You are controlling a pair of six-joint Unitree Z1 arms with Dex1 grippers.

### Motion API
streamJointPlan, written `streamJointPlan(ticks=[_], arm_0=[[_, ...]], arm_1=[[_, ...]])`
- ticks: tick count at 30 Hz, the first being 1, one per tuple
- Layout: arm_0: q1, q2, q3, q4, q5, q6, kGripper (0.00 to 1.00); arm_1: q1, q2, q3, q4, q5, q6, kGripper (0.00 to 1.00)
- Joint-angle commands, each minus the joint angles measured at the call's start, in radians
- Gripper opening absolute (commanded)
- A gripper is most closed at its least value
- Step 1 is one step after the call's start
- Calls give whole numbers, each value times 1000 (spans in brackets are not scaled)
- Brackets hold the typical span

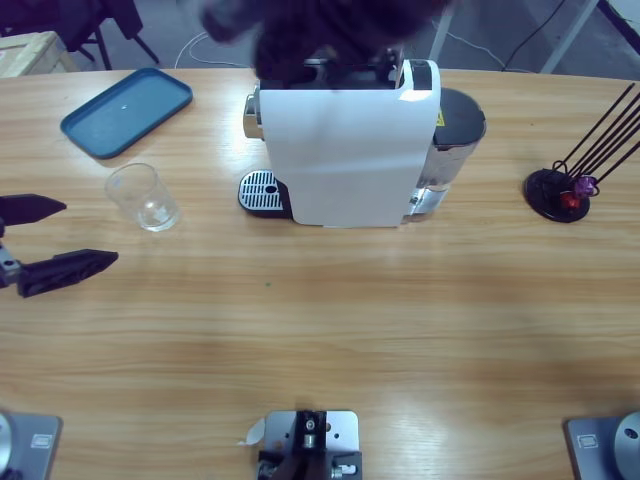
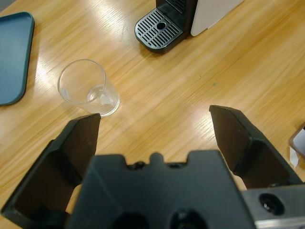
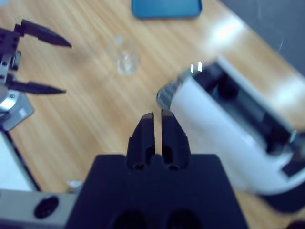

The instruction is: Pour coffee

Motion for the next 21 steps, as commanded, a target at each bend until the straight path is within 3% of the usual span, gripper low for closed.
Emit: streamJointPlan(ticks=[1,4,7,12,21], arm_0=[[9,-27,1,-8,2,-2,1000],[10,-22,-13,-4,-9,-2,1000],[10,-18,-34,1,-21,-2,1000],[9,-29,-51,22,-22,-7,1000],[9,1,-67,47,-20,-7,1000]], arm_1=[[13,-241,337,-66,-157,267,0],[4,-294,410,-137,-358,391,0],[-93,-289,412,-327,-401,449,0],[-222,-135,272,-459,-383,582,0],[-166,-51,195,-471,-273,602,0]])
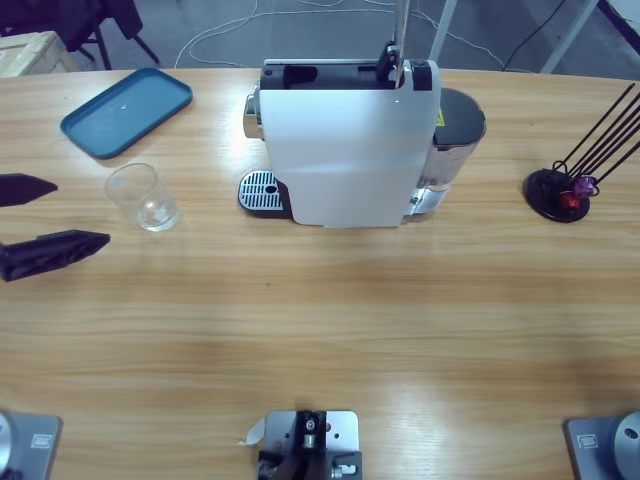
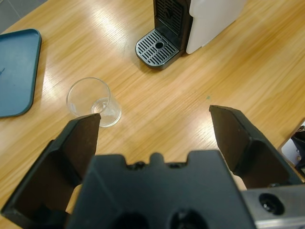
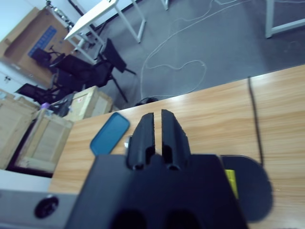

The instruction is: Pour coffee

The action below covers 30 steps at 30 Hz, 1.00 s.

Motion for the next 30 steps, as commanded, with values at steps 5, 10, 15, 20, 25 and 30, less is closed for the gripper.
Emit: streamJointPlan(ticks=[5,10,15,20,25,30], arm_0=[[7,9,11,8,-8,-6,1000],[7,-2,20,10,-8,-6,1000],[7,-16,24,11,-8,-6,1000],[7,-11,29,10,-8,-6,1000],[7,-12,34,10,-8,-6,1000],[7,-14,39,11,-8,-6,1000]], arm_1=[[80,100,-19,-9,72,17,0],[101,148,-36,-8,106,18,0],[96,187,-19,-7,132,25,0],[96,247,-27,-25,199,21,0],[96,295,-32,-54,259,22,0],[84,348,-12,-49,309,29,0]])
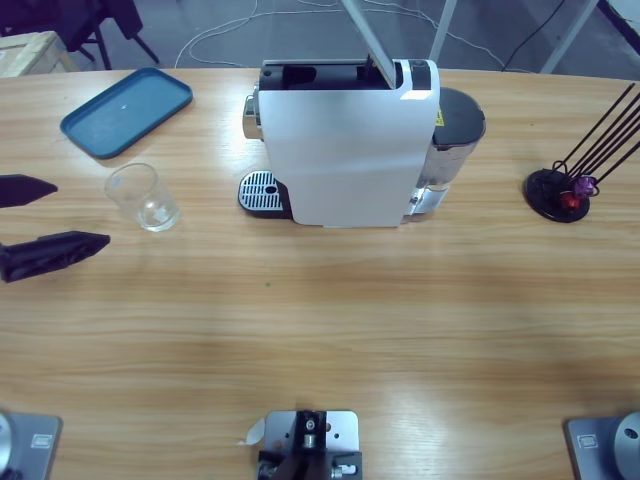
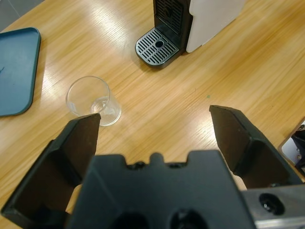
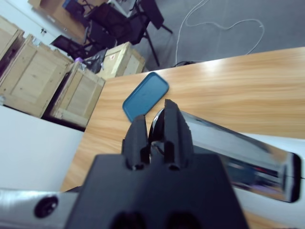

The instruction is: Pour coffee

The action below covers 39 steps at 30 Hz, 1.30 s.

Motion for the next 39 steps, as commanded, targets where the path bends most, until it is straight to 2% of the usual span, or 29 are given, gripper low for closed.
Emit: streamJointPlan(ticks=[1,16,28,35,37,38,39], arm_0=[[7,-16,40,9,-8,-6,1000],[7,-24,41,13,-8,-11,1000],[7,-8,50,11,-8,-13,1000],[7,-4,55,11,-6,-14,1000],[7,-4,55,10,-4,-16,1000],[7,-4,55,9,-2,-16,1000],[7,-3,55,7,1,-17,1000]], arm_1=[[-1,183,77,14,91,14,0],[-28,270,120,24,91,-21,0],[-65,385,-61,292,63,-50,0],[-65,418,-116,357,56,-56,0],[-65,380,-129,350,32,-110,0],[-65,351,-137,350,29,-190,27],[-65,319,-149,354,27,-269,547]])
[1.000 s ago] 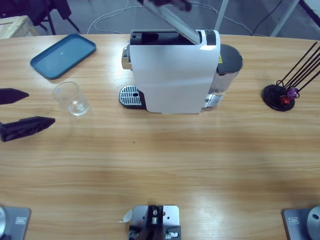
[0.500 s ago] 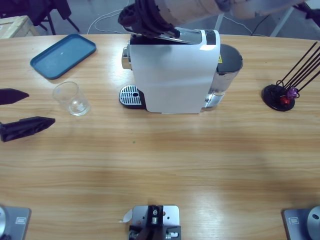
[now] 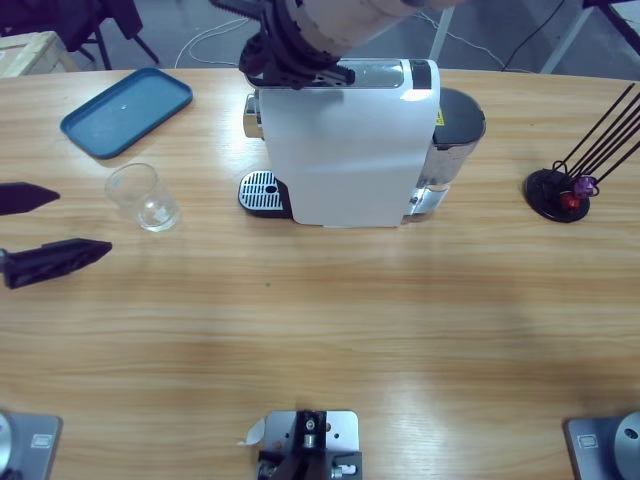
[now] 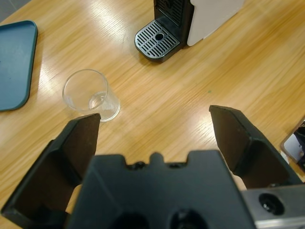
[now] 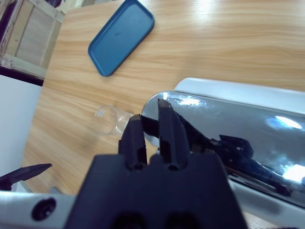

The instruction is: Pour coffee

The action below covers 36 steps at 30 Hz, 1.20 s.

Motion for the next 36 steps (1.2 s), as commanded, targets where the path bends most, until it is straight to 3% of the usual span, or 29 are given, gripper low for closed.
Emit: streamJointPlan(ticks=[1,2,5,8,15,19,21,25,29,36], arm_0=[[7,-2,37,6,2,-12,1000],[7,-2,35,5,7,-13,1000],[7,-12,32,3,25,-15,1000],[7,-36,33,-1,30,-57,1000],[12,-93,56,-1,157,-30,1000],[210,-47,91,-5,206,-39,1000],[248,19,104,-47,206,-69,1000],[248,156,153,-238,148,-88,1000],[244,211,195,-336,43,-64,1000],[244,355,288,-557,37,-23,1000]], arm_1=[[-72,55,44,77,-72,-285,889],[-72,23,36,77,-72,-326,995],[-72,-78,15,78,-61,-414,1000],[-68,-212,22,80,11,-523,1000],[-47,-582,331,103,41,-559,1000],[-47,-740,597,102,31,-551,1000],[-47,-798,696,102,31,-524,1000],[-47,-835,743,106,25,-497,1000],[-47,-830,738,106,24,-497,1000],[-47,-799,762,96,14,-497,1000]])
